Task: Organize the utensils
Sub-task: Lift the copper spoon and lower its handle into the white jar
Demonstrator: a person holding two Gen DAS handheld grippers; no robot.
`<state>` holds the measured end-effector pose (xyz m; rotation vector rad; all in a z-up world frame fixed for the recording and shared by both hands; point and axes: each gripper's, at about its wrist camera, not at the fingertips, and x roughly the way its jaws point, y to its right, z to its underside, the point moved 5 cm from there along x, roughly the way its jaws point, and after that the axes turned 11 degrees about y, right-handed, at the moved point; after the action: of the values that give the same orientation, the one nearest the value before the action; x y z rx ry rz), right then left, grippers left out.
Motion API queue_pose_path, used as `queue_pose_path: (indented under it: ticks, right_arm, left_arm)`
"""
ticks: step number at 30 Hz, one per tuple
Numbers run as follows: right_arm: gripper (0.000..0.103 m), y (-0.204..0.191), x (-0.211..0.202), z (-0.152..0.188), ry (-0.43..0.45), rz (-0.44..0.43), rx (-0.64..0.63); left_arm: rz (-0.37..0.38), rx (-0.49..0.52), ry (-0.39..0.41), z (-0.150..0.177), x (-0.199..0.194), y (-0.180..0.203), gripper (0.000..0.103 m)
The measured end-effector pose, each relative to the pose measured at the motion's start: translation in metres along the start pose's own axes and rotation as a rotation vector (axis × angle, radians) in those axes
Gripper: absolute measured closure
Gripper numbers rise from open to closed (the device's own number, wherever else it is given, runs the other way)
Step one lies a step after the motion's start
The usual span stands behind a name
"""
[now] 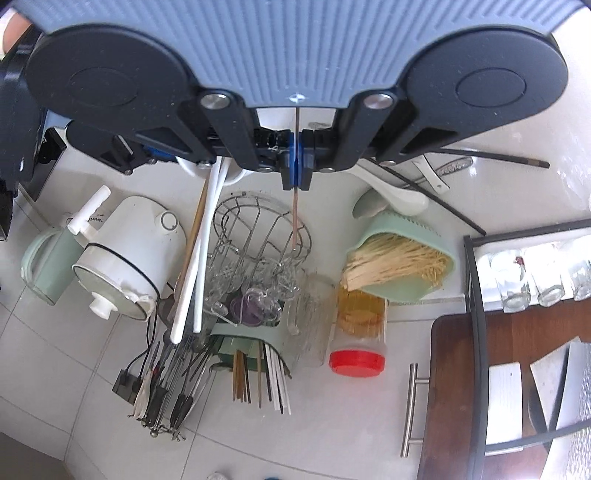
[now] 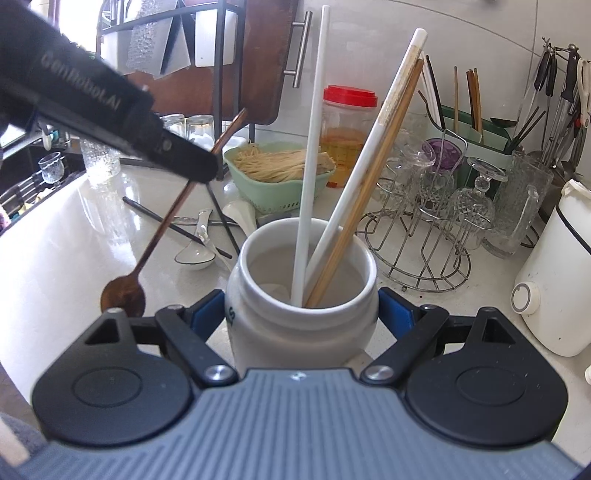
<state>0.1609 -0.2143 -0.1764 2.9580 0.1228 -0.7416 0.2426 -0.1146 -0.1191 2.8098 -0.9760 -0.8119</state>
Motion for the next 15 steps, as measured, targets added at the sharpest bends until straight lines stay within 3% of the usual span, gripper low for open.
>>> queue_pose_path:
  ticks: [5, 15]
  right_arm:
    - [0.012, -0.003, -0.002, 0.001, 0.003, -0.002, 0.000]
    - [0.013, -0.007, -0.004, 0.002, 0.003, 0.014, 0.005]
  left_arm:
    - [0.000, -0.001, 0.032, -0.015, -0.011, 0.005, 0.101]
    - [0.088, 0.005, 0.150, -0.063, -0.039, 0.020, 0.102]
